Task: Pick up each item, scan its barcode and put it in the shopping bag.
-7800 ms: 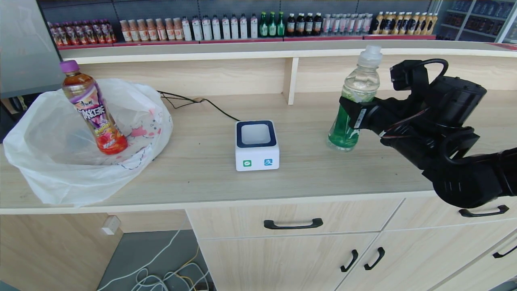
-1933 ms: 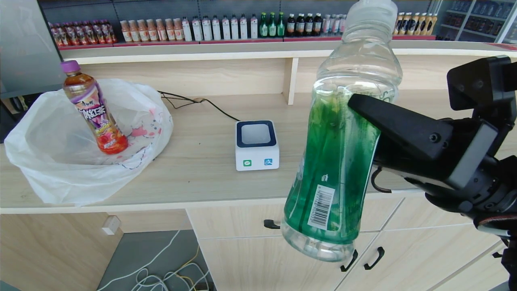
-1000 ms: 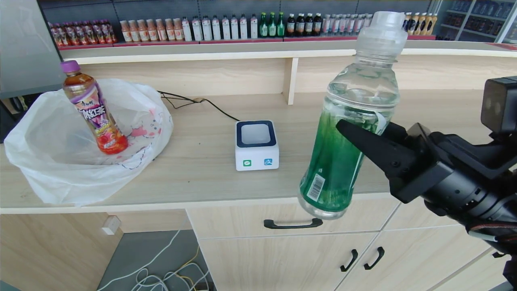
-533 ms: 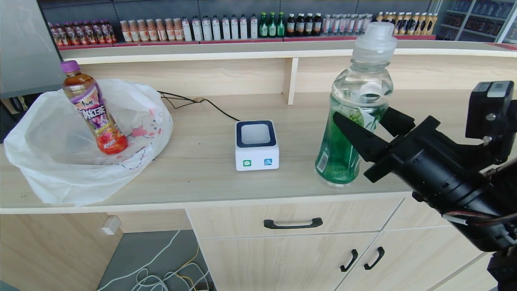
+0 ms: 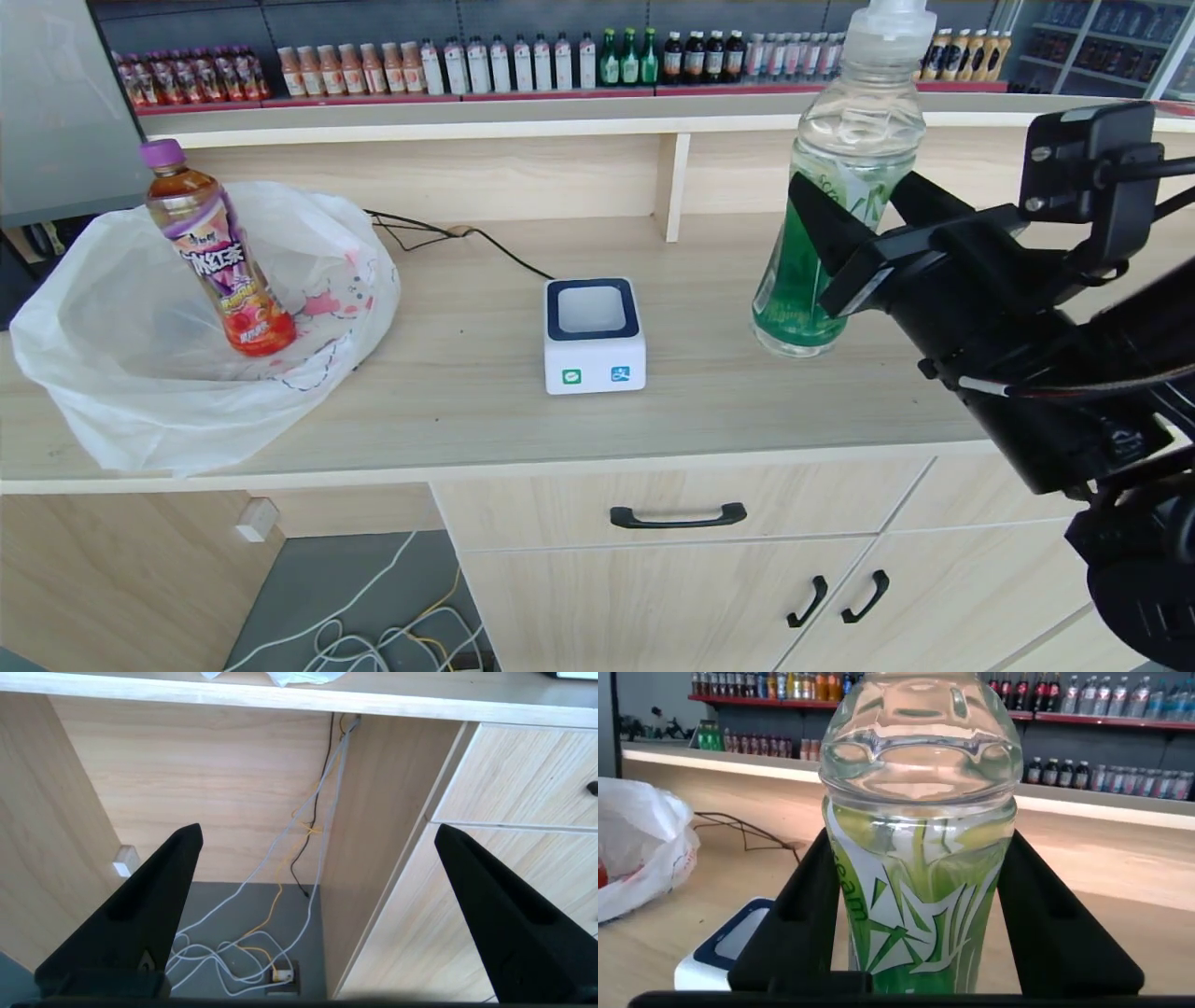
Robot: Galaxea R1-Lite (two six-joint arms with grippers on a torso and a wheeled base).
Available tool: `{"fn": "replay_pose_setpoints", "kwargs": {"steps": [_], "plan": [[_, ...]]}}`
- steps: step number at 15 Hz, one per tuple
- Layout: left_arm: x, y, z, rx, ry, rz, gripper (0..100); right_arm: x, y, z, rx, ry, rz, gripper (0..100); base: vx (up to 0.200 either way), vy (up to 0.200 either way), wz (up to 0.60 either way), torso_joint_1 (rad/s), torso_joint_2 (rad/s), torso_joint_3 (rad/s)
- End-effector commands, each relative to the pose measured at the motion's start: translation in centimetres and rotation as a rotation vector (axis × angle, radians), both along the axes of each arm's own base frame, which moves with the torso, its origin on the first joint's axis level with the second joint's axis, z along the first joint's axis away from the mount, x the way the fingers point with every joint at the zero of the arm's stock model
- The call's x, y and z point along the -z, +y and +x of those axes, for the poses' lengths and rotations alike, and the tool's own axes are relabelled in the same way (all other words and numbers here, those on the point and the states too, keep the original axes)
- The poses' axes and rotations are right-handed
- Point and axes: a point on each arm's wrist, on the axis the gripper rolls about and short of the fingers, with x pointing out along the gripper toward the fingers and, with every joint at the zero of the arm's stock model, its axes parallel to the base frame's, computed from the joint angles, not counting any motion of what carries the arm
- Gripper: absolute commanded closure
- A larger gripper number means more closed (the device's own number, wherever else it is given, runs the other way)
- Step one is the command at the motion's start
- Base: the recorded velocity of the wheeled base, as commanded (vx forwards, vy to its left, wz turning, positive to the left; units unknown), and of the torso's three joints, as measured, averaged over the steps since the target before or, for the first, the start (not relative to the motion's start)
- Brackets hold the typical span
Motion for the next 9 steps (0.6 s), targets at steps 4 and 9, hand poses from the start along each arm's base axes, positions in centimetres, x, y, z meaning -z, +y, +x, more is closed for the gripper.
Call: {"fn": "replay_pose_setpoints", "kwargs": {"steps": [4,9], "plan": [[0.0,0.0,0.0,-0.001,0.001,0.0,0,0.0,0.7,2.5,0.024,-0.007,0.01,100,0.0,0.0,0.0,0.0,0.0,0.0],[0.0,0.0,0.0,0.0,0.001,-0.002,0,0.0,0.1,2.9,0.032,-0.001,0.039,100,0.0,0.04,0.0,0.0,0.0,0.0]]}}
